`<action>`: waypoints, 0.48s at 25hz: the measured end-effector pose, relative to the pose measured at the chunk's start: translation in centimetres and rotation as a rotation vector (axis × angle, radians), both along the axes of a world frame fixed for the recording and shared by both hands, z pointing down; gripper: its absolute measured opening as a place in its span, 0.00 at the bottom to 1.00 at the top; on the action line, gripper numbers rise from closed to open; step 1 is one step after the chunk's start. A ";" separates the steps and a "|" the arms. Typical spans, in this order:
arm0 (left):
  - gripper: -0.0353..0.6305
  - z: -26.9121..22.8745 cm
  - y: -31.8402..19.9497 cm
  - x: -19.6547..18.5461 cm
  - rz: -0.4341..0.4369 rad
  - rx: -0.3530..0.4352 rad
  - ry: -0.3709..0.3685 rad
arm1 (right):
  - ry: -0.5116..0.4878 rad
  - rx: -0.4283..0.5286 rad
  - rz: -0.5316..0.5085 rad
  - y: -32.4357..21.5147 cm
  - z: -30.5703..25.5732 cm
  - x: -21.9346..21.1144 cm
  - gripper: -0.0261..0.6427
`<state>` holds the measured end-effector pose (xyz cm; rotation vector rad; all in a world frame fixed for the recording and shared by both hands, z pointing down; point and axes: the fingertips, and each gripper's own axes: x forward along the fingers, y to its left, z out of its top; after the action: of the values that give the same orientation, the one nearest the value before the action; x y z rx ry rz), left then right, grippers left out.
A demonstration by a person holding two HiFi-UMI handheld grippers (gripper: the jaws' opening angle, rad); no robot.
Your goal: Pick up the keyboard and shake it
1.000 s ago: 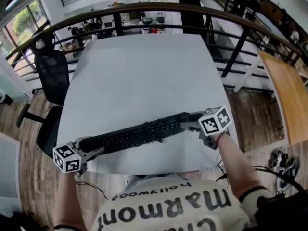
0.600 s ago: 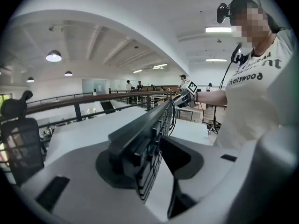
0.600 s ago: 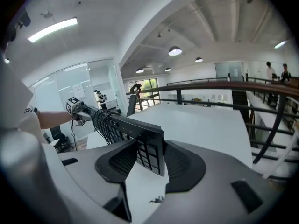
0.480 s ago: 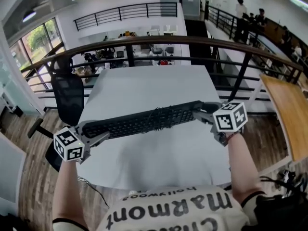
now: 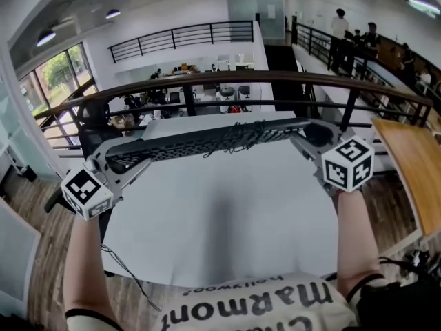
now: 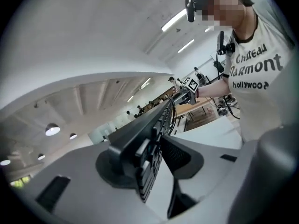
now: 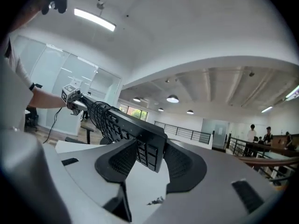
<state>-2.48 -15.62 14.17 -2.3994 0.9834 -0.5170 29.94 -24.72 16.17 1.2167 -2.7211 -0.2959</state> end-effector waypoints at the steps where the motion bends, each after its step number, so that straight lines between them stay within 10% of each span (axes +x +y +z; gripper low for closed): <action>1: 0.30 -0.6 0.0 0.1 -0.001 0.037 -0.023 | -0.004 0.037 0.012 0.0 -0.5 0.2 0.33; 8: 0.28 -4.3 1.0 1.8 0.015 0.273 -0.146 | -0.008 0.248 0.104 0.5 -3.0 1.7 0.33; 12: 0.27 -6.4 2.8 3.5 0.047 0.432 -0.348 | -0.022 0.325 0.142 1.3 -4.6 2.9 0.33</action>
<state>1.00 -12.86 7.79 -1.8678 0.7871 -0.6089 32.81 -23.40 11.59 1.4915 -2.6583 -0.7335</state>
